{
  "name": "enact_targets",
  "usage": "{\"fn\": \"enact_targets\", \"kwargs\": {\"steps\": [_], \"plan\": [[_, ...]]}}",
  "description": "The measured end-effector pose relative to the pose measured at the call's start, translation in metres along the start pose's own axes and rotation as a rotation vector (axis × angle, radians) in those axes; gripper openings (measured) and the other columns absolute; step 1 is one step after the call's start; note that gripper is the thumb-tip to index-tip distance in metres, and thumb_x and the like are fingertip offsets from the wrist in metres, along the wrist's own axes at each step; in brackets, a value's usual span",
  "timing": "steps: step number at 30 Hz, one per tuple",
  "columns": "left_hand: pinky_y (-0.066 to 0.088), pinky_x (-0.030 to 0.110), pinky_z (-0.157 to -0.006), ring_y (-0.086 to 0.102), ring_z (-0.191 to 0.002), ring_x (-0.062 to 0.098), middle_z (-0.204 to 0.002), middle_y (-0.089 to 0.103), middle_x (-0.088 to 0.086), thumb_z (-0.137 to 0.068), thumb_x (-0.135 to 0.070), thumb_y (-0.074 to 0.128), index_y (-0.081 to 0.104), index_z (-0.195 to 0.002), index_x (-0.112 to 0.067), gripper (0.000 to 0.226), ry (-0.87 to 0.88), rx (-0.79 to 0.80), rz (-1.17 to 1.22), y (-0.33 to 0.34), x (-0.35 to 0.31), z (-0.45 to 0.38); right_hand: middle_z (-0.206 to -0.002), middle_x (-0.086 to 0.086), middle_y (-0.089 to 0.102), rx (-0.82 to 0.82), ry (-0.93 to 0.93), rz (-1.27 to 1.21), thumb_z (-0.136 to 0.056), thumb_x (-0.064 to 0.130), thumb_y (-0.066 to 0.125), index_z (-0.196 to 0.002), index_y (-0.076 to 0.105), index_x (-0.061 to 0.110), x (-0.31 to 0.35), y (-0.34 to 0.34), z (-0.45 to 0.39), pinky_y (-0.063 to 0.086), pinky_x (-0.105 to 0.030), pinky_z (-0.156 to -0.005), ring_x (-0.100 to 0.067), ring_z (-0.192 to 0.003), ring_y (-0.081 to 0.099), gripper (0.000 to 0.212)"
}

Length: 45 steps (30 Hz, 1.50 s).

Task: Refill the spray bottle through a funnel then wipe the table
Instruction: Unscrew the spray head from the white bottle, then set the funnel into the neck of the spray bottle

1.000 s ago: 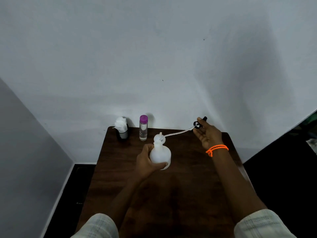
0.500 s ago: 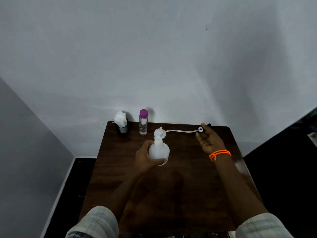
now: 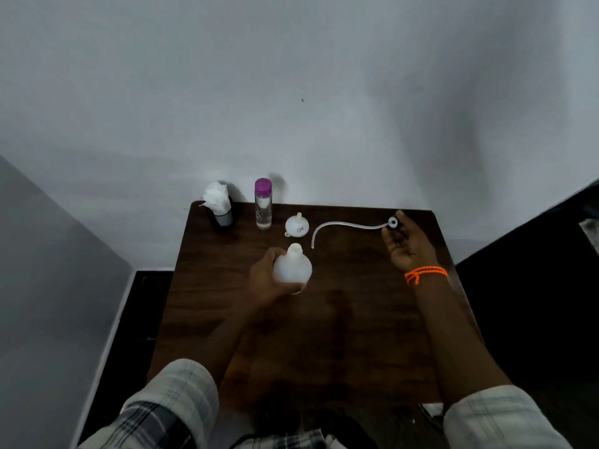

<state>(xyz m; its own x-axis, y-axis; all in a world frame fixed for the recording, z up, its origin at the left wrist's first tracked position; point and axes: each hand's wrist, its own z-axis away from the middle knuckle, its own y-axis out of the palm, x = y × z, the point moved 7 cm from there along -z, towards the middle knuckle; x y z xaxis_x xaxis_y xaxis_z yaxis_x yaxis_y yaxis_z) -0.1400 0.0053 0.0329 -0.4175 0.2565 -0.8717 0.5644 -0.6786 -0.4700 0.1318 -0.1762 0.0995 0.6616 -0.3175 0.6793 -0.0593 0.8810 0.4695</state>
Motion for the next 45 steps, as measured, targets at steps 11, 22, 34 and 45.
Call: {"fn": "enact_targets", "kwargs": {"steps": [11, 22, 34, 45], "plan": [[0.041, 0.010, -0.074, 0.056, -0.105, -0.001, -0.115, 0.056, -0.024, -0.057, -0.046, 0.096, 0.048, -0.118, -0.044, 0.077, -0.105, 0.021, 0.033, 0.027, 0.035, -0.007, -0.078, -0.016, 0.068, 0.044, 0.155, 0.348, -0.094, -0.009, 0.058, -0.087, 0.063, -0.003, -0.058, -0.029, -0.056, 0.065, -0.035, -0.065, -0.024, -0.081, 0.066, 0.010], [0.052, 0.032, -0.096, 0.057, -0.118, 0.012, -0.133, 0.057, -0.012, -0.060, -0.041, 0.097, 0.049, -0.132, -0.034, 0.087, -0.084, 0.001, 0.051, 0.054, 0.068, -0.010, -0.093, -0.021, 0.065, 0.078, 0.337, 0.545, -0.089, -0.015, 0.055, -0.088, 0.062, -0.003, -0.176, -0.054, -0.099, 0.064, -0.037, -0.060, -0.031, -0.084, 0.066, 0.014], [0.052, 0.039, -0.101, 0.056, -0.121, 0.011, -0.136, 0.056, -0.010, -0.060, -0.049, 0.095, 0.046, -0.136, -0.033, 0.093, -0.113, 0.003, 0.037, 0.072, 0.105, -0.009, -0.102, -0.016, 0.071, -0.042, 0.204, 0.886, -0.086, 0.004, 0.075, -0.098, 0.071, 0.011, -0.194, -0.074, -0.121, 0.055, -0.033, -0.062, -0.025, -0.084, 0.066, 0.014], [0.037, 0.021, -0.109, 0.043, -0.133, 0.003, -0.151, 0.046, -0.008, -0.057, -0.047, 0.097, 0.040, -0.150, -0.023, 0.111, -0.120, 0.044, 0.027, 0.066, 0.108, -0.002, -0.095, -0.008, 0.072, -0.058, 0.075, 1.205, -0.075, 0.022, 0.090, -0.110, 0.073, 0.012, -0.181, -0.072, -0.123, 0.050, -0.027, -0.054, -0.015, -0.071, 0.064, 0.040]]}}
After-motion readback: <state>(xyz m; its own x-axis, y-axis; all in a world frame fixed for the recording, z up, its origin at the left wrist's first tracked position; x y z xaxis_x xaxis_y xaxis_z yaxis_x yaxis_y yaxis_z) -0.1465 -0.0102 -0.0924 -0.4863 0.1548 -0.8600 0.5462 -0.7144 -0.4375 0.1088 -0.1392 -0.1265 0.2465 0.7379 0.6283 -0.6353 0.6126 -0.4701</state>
